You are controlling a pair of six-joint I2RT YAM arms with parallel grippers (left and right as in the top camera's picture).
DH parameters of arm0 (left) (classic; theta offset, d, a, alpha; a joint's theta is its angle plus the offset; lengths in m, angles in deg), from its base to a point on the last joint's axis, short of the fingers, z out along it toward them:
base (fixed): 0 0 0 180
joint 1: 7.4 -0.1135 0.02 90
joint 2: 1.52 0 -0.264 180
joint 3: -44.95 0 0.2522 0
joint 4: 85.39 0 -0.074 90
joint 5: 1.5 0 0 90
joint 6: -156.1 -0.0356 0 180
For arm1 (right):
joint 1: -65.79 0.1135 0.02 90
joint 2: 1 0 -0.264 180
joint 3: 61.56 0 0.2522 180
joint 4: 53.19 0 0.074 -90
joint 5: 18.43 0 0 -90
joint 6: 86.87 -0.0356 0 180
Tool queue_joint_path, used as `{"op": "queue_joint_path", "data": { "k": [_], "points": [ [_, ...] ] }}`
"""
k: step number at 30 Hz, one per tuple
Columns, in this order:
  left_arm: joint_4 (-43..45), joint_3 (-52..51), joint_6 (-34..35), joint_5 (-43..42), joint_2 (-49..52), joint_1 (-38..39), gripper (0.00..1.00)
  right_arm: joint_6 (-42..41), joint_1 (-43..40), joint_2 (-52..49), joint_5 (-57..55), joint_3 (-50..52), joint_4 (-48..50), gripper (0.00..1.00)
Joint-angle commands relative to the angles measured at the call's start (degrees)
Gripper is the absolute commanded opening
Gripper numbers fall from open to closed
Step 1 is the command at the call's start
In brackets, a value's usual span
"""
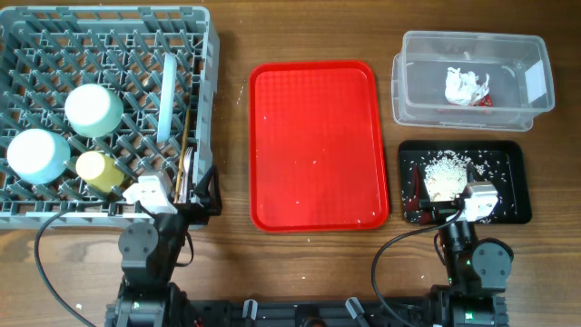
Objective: Sort waste into correct bins and load items into the dishwasher rack
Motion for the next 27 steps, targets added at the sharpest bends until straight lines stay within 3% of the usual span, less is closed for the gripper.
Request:
{"op": "queue_joint_path", "data": {
  "k": [1, 11, 27],
  "points": [
    [0.5, -3.1, -3.3, -0.9, -5.7, 0.3, 1.0, 0.7, -0.3, 0.7, -0.6, 0.0, 0.3, 1.0],
    [-5.2, -5.0, -4.7, 0.2, -16.7, -0.1, 1.0, 0.7, -0.3, 0.7, -0.6, 0.0, 0.3, 1.0],
    [-5.0, -5.0, -4.7, 0.6, -18.1, -1.8, 1.0, 0.7, -0.3, 0.7, -0.6, 0.0, 0.3, 1.0]
  ]
}}
